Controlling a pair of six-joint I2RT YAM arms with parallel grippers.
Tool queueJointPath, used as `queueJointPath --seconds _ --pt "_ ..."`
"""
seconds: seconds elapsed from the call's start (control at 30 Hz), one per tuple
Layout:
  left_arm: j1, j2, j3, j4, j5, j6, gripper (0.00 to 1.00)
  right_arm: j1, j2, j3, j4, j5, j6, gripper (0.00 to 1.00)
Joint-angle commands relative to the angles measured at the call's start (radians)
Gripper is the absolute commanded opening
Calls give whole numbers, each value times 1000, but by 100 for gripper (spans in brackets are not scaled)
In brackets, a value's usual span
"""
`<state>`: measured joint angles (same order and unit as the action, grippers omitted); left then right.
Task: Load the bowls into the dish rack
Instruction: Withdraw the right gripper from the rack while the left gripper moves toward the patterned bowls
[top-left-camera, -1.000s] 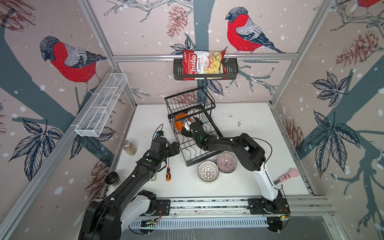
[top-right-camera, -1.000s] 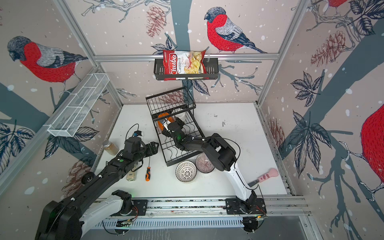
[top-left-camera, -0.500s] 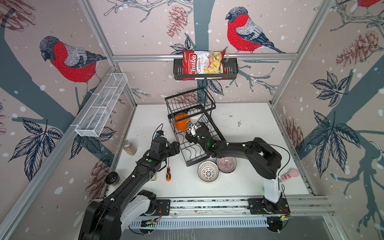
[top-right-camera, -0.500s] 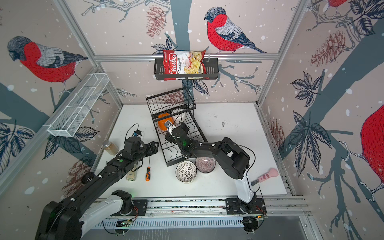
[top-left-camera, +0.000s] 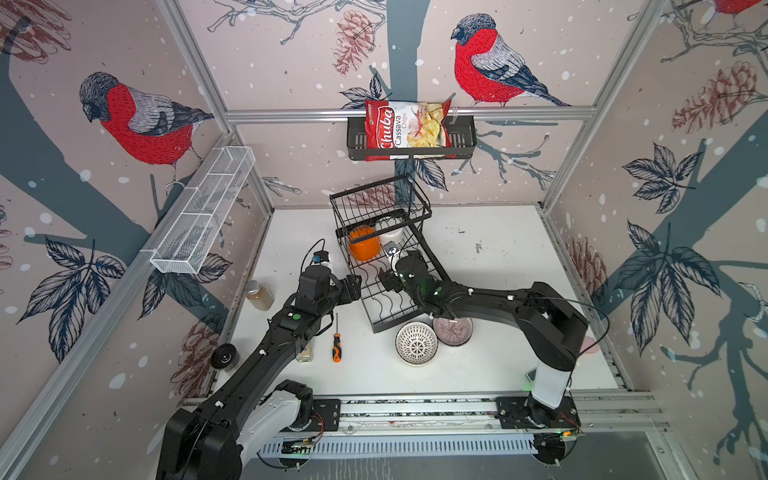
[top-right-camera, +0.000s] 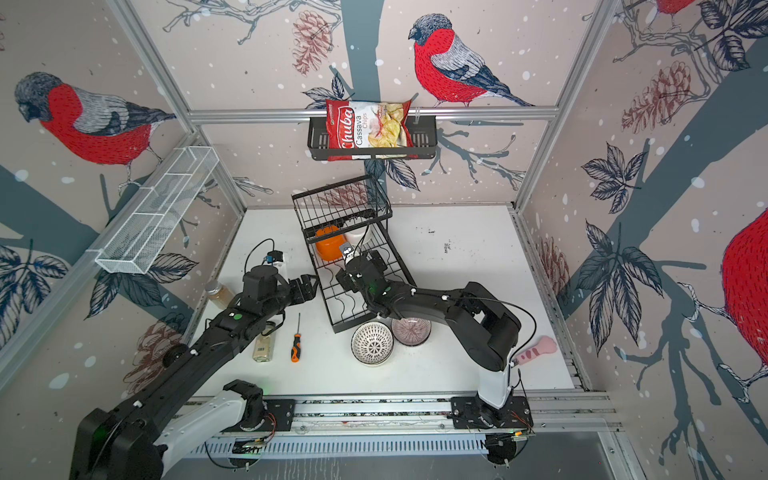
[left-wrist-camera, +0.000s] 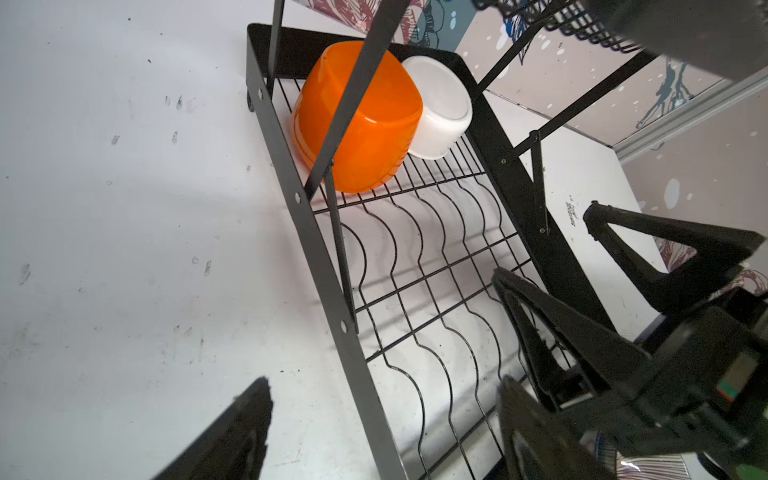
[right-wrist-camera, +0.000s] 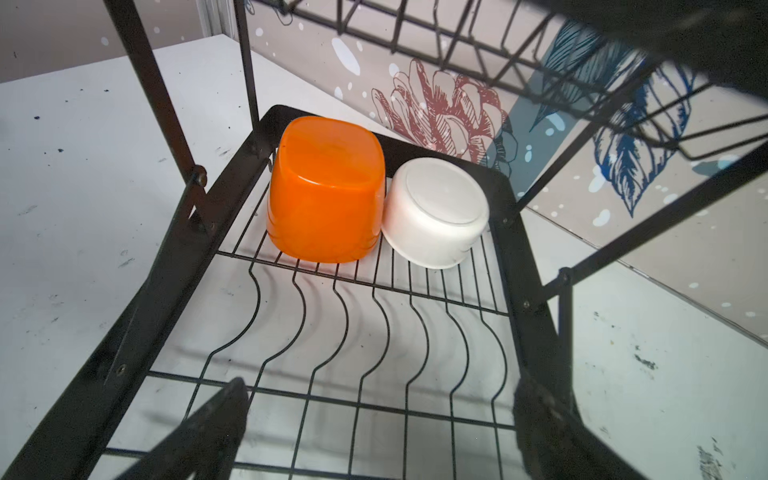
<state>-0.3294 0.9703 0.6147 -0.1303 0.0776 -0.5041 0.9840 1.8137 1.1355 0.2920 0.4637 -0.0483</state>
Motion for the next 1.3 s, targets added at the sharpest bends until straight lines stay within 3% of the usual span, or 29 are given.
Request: queueJointPath --seconds 0.0,0.53,0.97,1.17,1.27 --pt "-3 -15 18 -18 32 10 84 2 -53 -11 -96 19 72 98" --pt "-210 -43 40 24 -31 -38 84 -24 -245 -60 -431 33 254 98" --pt "-340 7 74 30 -70 -75 84 -178 -426 -68 -718 -134 410 97" --pt "-427 62 105 -22 -129 -83 84 -200 -481 -75 -782 -157 439 96" --pt "-453 77 112 -56 -154 -93 84 -201 -490 -80 -789 -221 450 91"
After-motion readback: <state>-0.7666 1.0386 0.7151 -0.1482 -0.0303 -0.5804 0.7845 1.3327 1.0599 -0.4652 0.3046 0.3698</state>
